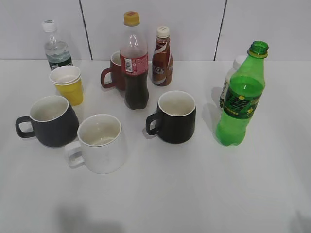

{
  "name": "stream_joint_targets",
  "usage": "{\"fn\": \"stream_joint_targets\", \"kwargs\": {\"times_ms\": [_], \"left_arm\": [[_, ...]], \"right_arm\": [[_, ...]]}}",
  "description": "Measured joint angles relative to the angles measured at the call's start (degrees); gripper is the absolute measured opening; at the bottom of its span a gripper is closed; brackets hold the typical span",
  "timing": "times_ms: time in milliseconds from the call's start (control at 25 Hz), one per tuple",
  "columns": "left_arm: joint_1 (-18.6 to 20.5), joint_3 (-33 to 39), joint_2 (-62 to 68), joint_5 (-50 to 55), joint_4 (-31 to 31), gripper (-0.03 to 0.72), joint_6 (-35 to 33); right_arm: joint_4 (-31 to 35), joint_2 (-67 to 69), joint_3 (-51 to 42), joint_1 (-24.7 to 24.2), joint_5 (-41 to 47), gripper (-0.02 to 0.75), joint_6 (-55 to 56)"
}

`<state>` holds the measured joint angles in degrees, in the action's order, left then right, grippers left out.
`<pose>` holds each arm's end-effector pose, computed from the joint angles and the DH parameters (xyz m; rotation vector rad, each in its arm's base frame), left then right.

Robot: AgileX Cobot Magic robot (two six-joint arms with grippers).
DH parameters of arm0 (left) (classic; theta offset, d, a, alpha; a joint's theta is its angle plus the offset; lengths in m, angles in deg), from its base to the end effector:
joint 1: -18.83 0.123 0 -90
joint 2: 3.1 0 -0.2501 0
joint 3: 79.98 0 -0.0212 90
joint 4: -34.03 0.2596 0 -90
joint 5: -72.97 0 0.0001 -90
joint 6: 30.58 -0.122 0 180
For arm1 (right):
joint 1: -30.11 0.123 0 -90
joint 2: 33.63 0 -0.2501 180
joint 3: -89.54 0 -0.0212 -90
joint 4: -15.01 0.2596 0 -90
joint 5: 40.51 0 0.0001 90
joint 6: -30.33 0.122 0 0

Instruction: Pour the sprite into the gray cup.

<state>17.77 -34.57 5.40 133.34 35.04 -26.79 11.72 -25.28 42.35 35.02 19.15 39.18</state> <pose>0.0611 0.0007 0.2798 -0.0487 1.9940 -0.0336 0.0651 -0.0005 0.2718 0.0716 2.0091 0.0850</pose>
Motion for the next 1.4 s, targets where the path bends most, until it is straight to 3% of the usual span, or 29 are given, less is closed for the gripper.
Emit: {"fn": "stream_joint_targets", "kwargs": {"times_ms": [1400], "left_arm": [[0.00, -0.71, 1.05, -2.54, -0.65, 0.228, 0.00]], "right_arm": [[0.17, 0.00, 0.00, 0.00, 0.00, 0.503, 0.00]]}}
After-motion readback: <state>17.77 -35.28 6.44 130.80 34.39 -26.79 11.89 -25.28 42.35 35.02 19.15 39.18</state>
